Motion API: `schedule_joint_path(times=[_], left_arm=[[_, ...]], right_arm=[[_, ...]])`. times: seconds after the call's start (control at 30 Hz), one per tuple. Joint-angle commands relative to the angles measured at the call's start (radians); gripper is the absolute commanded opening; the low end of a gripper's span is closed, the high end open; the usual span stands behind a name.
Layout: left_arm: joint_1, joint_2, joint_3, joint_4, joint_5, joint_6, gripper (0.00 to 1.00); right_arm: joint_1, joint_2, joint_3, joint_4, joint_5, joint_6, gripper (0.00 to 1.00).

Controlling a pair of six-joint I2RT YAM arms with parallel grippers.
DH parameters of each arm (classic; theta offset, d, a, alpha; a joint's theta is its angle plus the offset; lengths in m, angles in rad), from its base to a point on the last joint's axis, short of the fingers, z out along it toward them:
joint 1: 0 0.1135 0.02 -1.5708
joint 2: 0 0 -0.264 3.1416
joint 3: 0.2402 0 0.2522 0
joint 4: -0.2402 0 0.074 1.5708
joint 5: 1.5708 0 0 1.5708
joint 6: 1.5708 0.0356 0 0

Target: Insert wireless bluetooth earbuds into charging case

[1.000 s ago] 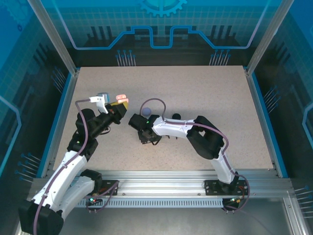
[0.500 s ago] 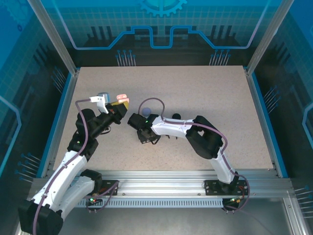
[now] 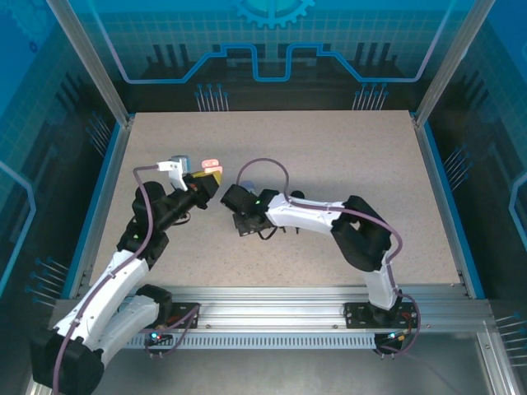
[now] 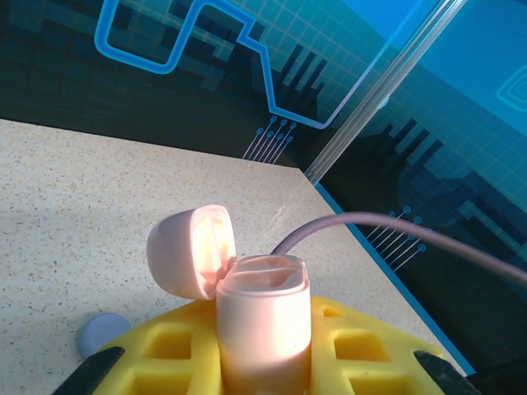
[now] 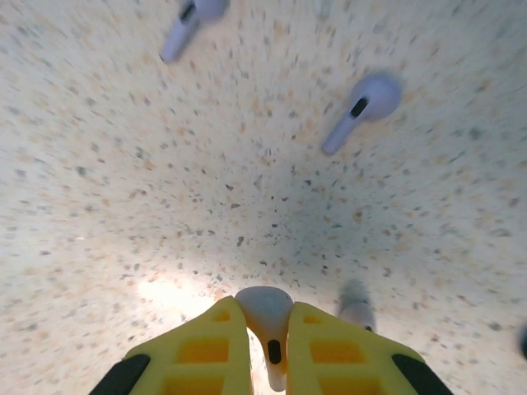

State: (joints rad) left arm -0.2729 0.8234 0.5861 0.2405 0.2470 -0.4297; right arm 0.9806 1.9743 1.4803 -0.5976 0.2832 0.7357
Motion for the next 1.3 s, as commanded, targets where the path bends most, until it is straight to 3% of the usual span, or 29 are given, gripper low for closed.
schedule_joint_path(times=[0.0, 0.37, 0.67, 0.9, 1.27], left_arm=[[-0.017, 0.004, -0.004, 0.096, -0.017, 0.061, 0.00], [-0.071, 0.067, -0.072, 0.325, -0.003, 0.204, 0.00], [-0.131, 0.188, -0.163, 0.681, -0.003, 0.335, 0.00], [-0.179, 0.281, -0.157, 0.849, 0.027, 0.409, 0.00], [-0.191, 0.355, -0.080, 0.924, 0.136, 0.450, 0.00]], right_arm=[[-0.033, -0.113, -0.038, 0.038, 0.027, -0.027, 0.13], [-0.166, -0.401, -0.123, 0.091, 0.030, -0.124, 0.13], [-0.241, -0.581, -0.098, 0.164, -0.003, -0.213, 0.14], [-0.273, -0.700, -0.182, 0.363, -0.129, -0.256, 0.15], [-0.258, -0.765, -0.293, 0.591, -0.294, -0.302, 0.15]])
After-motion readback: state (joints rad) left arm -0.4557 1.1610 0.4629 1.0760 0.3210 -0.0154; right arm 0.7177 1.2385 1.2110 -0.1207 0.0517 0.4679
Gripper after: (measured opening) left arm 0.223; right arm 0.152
